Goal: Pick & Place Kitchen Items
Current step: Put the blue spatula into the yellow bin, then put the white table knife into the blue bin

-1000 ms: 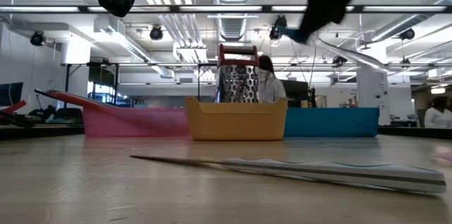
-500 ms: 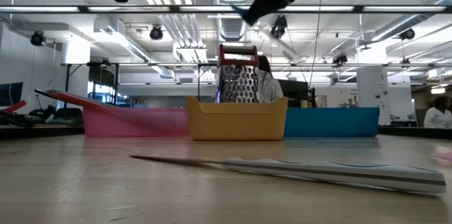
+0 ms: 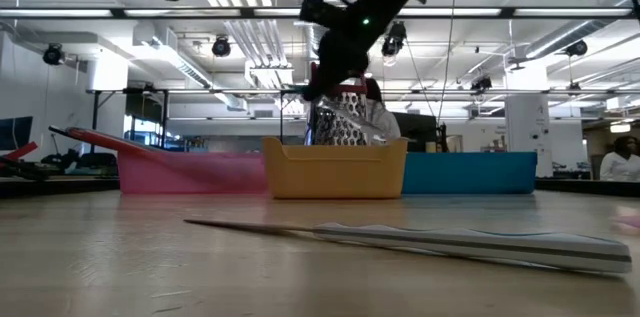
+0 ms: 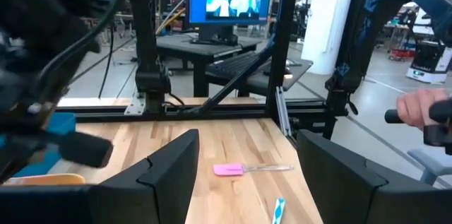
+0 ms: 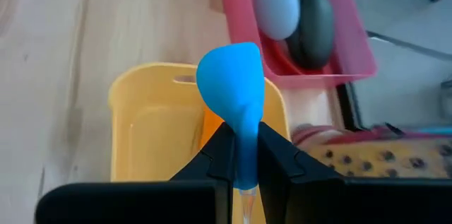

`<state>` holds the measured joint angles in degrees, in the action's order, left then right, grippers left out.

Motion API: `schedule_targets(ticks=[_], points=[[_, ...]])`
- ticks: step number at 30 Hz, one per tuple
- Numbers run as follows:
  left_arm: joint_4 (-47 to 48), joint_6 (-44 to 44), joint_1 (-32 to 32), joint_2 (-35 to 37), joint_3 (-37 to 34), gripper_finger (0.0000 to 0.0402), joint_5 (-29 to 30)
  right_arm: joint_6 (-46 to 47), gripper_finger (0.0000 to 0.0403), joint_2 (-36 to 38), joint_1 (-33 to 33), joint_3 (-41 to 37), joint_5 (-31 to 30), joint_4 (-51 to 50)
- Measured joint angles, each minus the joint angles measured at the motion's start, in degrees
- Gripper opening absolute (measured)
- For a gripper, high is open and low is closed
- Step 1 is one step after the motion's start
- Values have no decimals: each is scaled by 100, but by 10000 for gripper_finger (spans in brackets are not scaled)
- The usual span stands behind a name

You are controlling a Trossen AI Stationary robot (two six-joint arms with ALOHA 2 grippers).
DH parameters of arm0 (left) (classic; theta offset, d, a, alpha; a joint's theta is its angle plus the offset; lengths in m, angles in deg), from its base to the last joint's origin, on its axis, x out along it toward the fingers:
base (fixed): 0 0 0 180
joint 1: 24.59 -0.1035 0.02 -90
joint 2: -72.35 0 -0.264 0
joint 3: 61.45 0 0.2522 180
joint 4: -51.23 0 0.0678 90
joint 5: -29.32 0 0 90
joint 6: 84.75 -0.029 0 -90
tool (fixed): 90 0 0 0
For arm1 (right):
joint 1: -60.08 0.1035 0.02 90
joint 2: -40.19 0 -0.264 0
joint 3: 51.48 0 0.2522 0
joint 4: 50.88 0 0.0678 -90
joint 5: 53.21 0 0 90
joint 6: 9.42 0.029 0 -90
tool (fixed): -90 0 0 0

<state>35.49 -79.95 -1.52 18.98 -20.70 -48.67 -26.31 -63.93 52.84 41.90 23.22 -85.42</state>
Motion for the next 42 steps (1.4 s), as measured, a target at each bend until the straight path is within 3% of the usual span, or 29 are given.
schedule_targets(ticks=[9,31,34,42], points=[[40,-6,2,11,0,243,-52,-95,24,-913,-185,802,214,-752],[-3,-15,2,9,0,243,-50,206,25,-1798,-446,830,1062,-895],[-4,-15,2,9,0,243,-48,350,51,-1768,-446,834,1062,-896],[-4,-68,2,10,0,243,-48,609,165,-1748,-420,1004,1060,-908]])
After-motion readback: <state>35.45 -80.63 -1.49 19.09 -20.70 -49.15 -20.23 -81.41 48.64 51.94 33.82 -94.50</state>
